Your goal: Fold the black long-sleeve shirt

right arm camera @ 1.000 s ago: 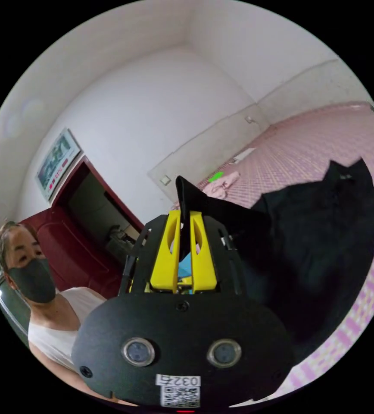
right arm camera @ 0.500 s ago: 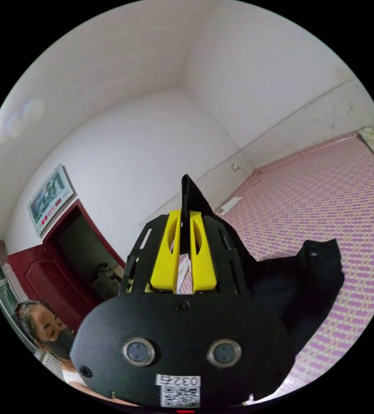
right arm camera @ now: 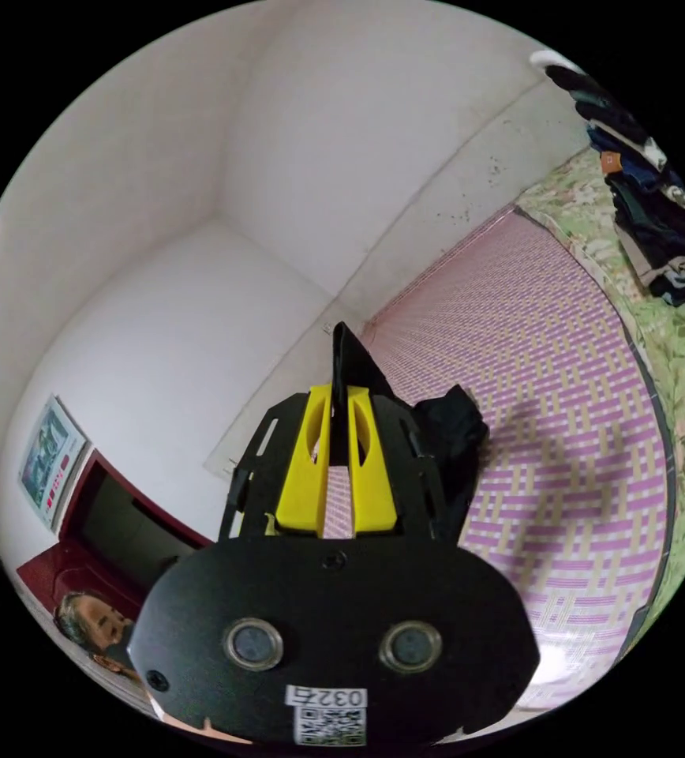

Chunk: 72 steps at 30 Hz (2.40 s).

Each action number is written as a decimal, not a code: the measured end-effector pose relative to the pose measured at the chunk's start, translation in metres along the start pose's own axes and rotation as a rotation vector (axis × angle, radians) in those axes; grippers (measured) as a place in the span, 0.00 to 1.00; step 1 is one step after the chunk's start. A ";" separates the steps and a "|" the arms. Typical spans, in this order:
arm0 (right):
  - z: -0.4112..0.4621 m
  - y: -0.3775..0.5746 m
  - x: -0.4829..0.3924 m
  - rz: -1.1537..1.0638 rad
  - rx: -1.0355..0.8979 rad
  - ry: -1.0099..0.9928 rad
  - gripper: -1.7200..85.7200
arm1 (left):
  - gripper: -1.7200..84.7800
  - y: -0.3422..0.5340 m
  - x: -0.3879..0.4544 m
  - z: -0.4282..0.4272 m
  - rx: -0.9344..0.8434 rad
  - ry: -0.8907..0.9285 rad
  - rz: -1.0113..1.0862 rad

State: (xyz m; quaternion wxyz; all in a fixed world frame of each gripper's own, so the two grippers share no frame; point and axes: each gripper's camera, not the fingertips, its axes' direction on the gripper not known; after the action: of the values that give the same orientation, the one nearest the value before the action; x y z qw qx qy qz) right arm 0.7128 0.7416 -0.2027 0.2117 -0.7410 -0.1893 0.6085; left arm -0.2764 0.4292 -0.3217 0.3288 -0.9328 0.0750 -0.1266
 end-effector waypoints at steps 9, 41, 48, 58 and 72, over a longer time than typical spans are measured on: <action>-0.012 0.032 -0.054 -0.234 0.115 0.020 0.04 | 0.01 -0.032 0.026 -0.002 -0.123 -0.132 0.035; 0.212 0.530 -0.032 -1.111 -0.841 -0.140 0.03 | 0.15 -0.114 -0.149 -0.226 0.410 0.390 -0.250; 0.196 0.546 -0.002 -1.113 -0.715 -0.125 0.04 | 0.15 -0.252 -0.175 -0.221 0.308 0.264 -0.305; 0.168 0.532 0.065 -0.980 -0.573 -0.194 0.03 | 0.13 -0.437 -0.235 -0.148 -0.023 0.020 -0.514; 0.209 0.550 0.115 -1.058 -0.697 -0.134 0.05 | 0.01 -0.450 -0.274 -0.184 0.029 0.198 -0.454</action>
State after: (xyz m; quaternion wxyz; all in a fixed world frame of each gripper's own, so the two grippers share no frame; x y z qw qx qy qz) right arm 0.5421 0.3597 -0.6325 0.2181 -0.5328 -0.7295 0.3694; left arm -0.5653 0.7285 0.0505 0.2963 -0.9041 -0.1063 -0.2892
